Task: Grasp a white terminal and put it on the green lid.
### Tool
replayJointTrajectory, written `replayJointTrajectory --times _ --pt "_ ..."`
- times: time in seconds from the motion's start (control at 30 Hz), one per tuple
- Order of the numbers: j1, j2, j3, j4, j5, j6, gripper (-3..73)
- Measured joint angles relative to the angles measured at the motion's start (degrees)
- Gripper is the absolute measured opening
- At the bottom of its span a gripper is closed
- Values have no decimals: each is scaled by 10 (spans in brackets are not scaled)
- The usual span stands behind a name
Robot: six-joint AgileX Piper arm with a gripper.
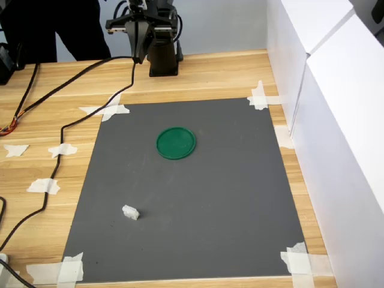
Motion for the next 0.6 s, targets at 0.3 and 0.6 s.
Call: replayJointTrajectory --times 0.3,0.6 --pt "0 0 0 0 0 0 -16" --pt "0 63 -6 0 -1 0 -16"
